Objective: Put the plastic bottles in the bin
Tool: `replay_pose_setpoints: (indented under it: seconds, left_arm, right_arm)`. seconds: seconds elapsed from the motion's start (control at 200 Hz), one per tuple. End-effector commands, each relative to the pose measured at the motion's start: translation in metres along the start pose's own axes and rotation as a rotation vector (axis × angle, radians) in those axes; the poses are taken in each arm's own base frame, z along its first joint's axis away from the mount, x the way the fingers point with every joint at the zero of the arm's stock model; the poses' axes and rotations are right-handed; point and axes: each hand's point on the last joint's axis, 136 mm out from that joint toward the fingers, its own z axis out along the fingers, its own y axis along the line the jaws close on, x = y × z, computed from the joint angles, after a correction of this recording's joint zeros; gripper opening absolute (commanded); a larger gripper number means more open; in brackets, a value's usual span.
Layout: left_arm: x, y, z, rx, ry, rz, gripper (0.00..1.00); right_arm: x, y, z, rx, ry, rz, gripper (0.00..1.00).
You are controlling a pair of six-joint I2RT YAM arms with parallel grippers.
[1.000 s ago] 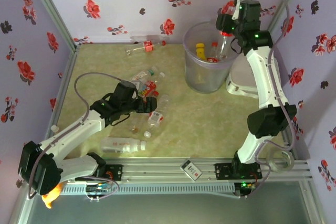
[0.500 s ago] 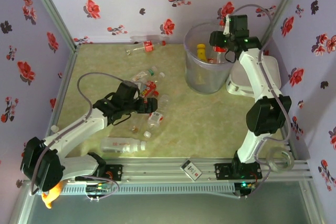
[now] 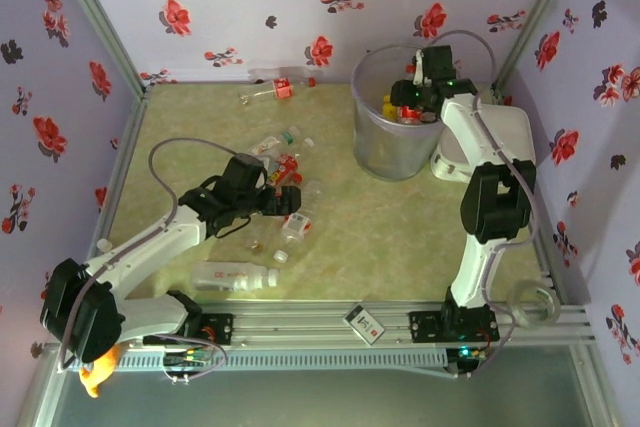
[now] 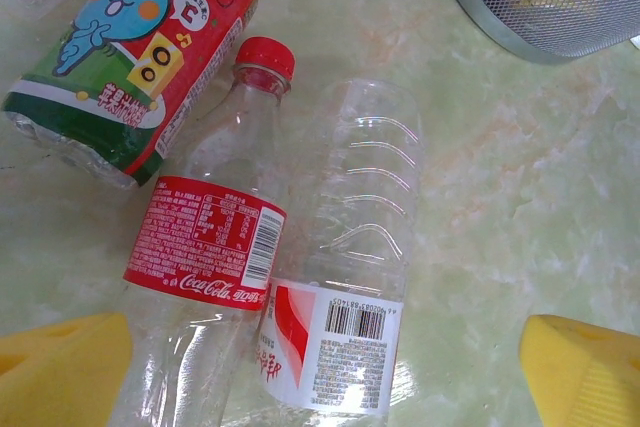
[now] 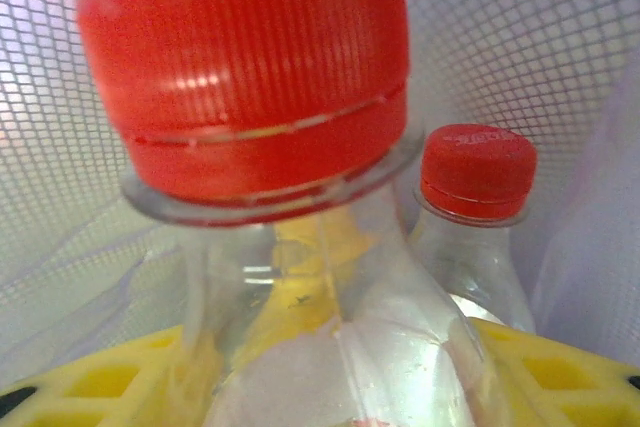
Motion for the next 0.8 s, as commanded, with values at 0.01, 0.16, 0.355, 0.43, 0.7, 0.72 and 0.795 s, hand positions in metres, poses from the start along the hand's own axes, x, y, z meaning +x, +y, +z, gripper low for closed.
replay_pose_setpoints:
  seconds: [0.01,0.16,0.355,0.43,0.7,0.72,0.795]
  left_arm:
    - [-0.002,0.002,0.001,-0.005,0.000,-0.021,1.00]
    - [0.000,0.003,0.001,-0.008,0.005,-0.021,1.00]
    - [0.001,0.005,-0.001,-0.012,-0.002,-0.025,1.00]
    - [0.001,0.007,-0.002,-0.017,-0.002,-0.028,1.00]
    - [0.005,0.013,0.002,-0.033,0.011,-0.040,1.00]
    - [0.005,0.014,0.002,-0.035,0.014,-0.040,1.00]
    - [0.006,0.015,0.002,-0.044,0.018,-0.039,1.00]
  right_arm:
    - [0.014,-0.006,0.012,0.013,0.057,0.009,0.65]
    - [0.010,-0.006,0.012,0.017,0.061,0.008,0.80]
    - [-0.005,-0.003,-0.003,0.019,0.029,-0.002,0.89]
    - [-0.012,-0.001,-0.013,0.016,0.011,-0.006,0.93]
    - [-0.031,0.011,-0.045,-0.008,-0.053,-0.016,0.86]
    - [-0.029,0.010,-0.044,-0.008,-0.049,-0.017,0.84]
    - [-0.025,0.011,-0.037,-0.004,-0.032,-0.024,0.76]
